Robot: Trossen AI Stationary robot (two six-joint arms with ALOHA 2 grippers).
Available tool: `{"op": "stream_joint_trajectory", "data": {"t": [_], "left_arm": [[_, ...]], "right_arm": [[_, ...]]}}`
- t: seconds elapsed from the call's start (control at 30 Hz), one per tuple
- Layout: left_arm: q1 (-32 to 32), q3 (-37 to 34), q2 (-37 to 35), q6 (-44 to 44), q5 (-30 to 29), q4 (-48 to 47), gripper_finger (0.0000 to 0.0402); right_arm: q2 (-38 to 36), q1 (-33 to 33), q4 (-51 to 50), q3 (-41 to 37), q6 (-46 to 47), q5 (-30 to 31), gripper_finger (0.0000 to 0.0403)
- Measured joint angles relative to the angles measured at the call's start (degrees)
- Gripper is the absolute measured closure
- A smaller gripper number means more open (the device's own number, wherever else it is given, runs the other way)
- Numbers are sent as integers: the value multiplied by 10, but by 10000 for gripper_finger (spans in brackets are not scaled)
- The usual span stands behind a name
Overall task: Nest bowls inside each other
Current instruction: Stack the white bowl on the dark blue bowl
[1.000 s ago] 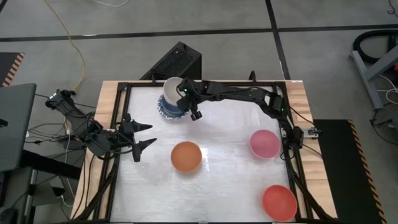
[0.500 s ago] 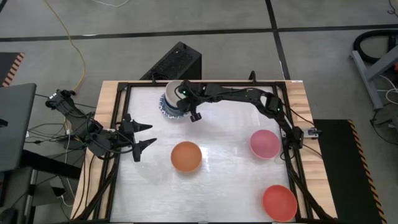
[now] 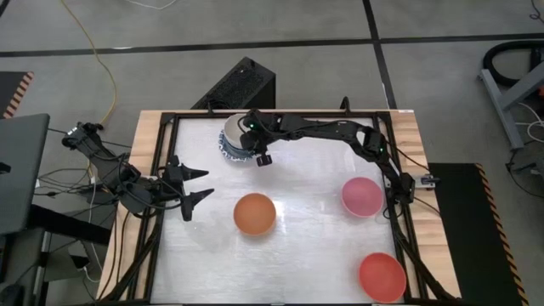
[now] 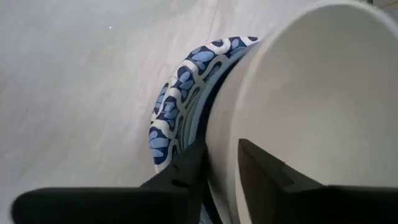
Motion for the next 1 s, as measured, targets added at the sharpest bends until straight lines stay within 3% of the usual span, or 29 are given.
{"op": "stream_joint_trajectory", "data": {"t": [0.33, 0.53, 0.8, 1.0], "left_arm": [[0, 0, 0, -1, 4, 0, 132], [0, 0, 0, -1, 25, 0, 132], [0, 0, 0, 1, 12, -1, 132], [0, 0, 0, -16, 9, -36, 132]], "right_arm": [[-13, 5, -25, 30, 22, 20, 205], [-14, 16, -39, 68, 33, 24, 190], [-25, 36, -74, 149, 51, 45, 221], [-26, 39, -80, 123, 85, 70, 308]]}}
